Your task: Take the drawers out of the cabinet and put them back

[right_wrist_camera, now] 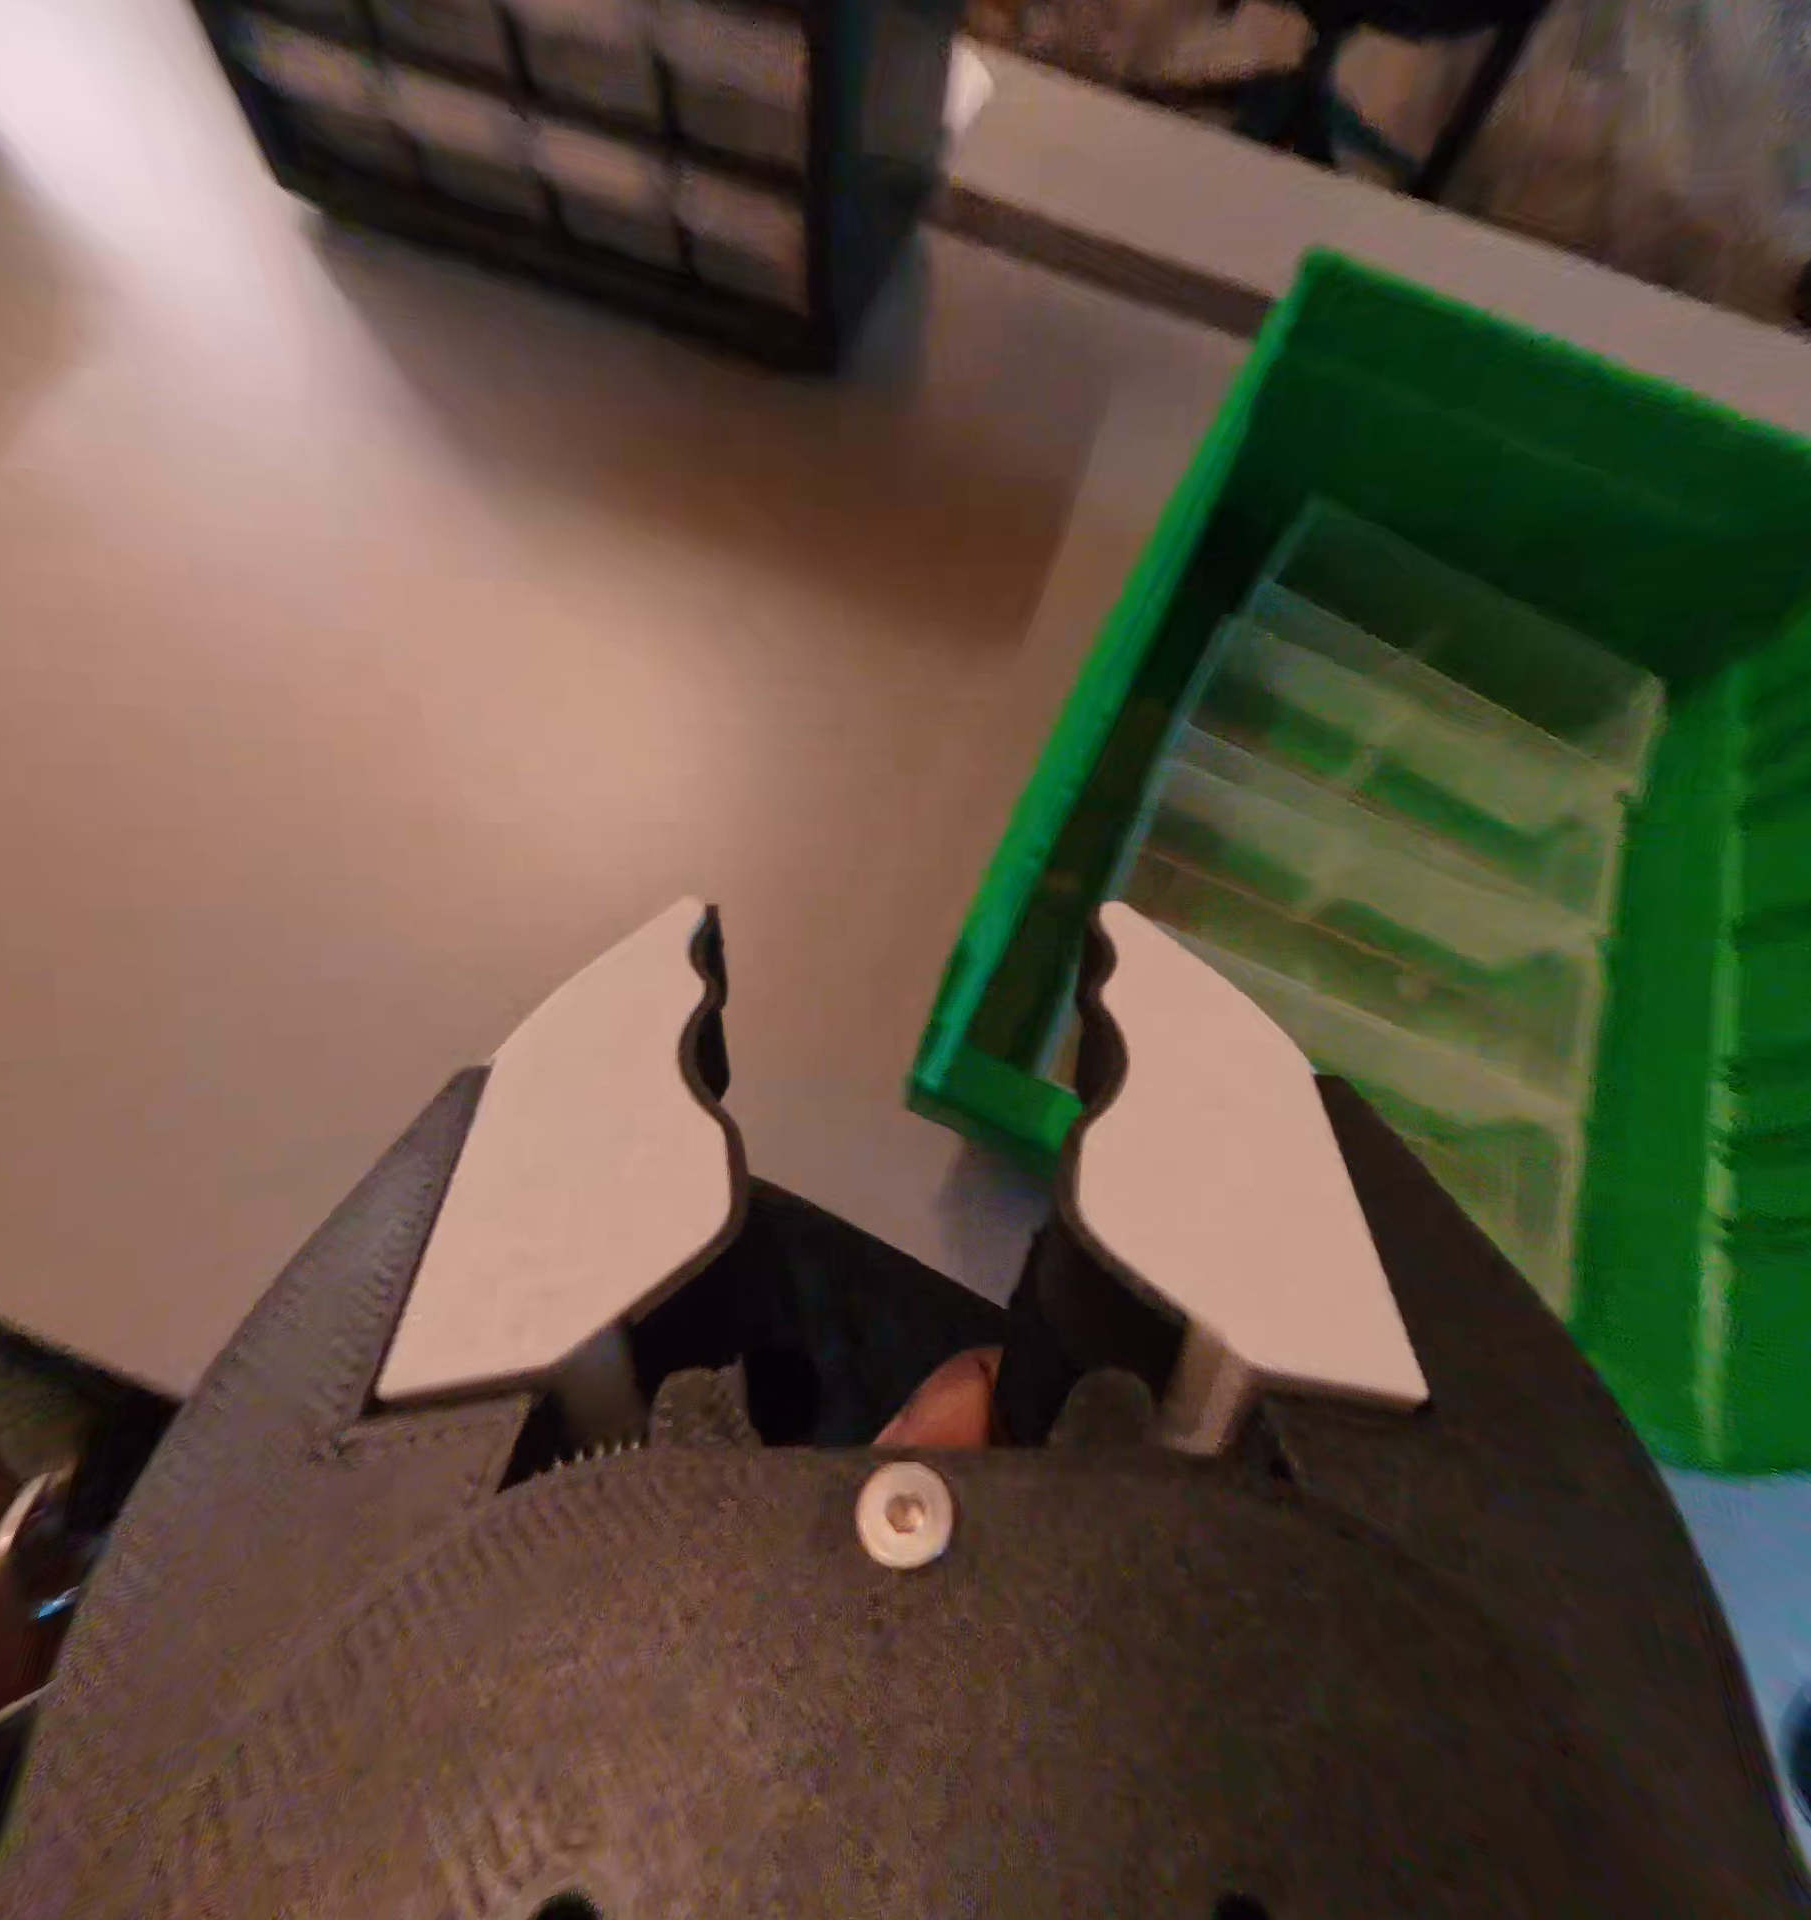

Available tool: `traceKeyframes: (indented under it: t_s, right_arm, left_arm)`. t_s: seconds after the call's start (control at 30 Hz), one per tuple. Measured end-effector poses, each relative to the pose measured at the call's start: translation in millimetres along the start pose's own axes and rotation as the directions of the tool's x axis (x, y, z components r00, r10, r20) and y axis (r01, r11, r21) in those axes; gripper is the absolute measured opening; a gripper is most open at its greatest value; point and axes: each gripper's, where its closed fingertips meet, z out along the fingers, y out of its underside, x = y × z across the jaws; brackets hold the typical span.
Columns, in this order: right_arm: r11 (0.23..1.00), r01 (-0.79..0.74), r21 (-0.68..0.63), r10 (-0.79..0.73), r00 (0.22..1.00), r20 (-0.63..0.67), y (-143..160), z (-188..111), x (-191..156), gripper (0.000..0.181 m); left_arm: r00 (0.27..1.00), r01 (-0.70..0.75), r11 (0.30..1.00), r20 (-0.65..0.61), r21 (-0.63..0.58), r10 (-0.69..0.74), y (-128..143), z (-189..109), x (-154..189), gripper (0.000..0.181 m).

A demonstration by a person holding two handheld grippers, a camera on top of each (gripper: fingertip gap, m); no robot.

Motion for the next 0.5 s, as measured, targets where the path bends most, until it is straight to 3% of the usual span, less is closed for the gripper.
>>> traceKeyframes:
  t_s: [0.07,0.13,0.17,0.2,0.23,0.33,0.5]
  right_arm:
    - [0.995,-0.025,-0.095,0.008,0.984,-0.176,13,7,27,0.065]
    - [0.987,0.017,-0.157,-0.048,0.981,-0.19,24,19,26,0.056]
    - [0.987,0.029,-0.156,-0.053,0.987,-0.151,25,27,19,0.044]
    - [0.987,0.031,-0.156,-0.051,0.99,-0.128,25,35,14,0.019]
    - [0.987,0.035,-0.156,-0.061,0.984,-0.167,25,38,17,0.008]
    - [0.98,0.101,-0.173,-0.136,0.971,-0.199,24,40,14,0.008]
    - [0.977,0.141,-0.16,-0.163,0.978,-0.131,19,43,-6,0.01]
  left_arm:
    - [0.996,0.0,1.0,-0.086,0.007,0.0,-4,-2,18,0.041]
    - [0.996,-0.023,1.0,-0.082,0.022,0.024,-2,0,21,0.04]
    - [0.996,-0.041,0.999,-0.072,0.022,0.043,1,2,20,0.04]
    - [0.996,-0.051,0.999,-0.071,0.006,0.051,6,5,19,0.04]
    - [0.996,-0.047,0.999,-0.074,-0.016,0.046,12,7,18,0.04]
    - [0.996,-0.029,0.999,-0.086,-0.032,0.026,21,11,19,0.04]
    - [0.995,-0.077,0.995,-0.07,-0.063,0.072,30,14,18,0.04]
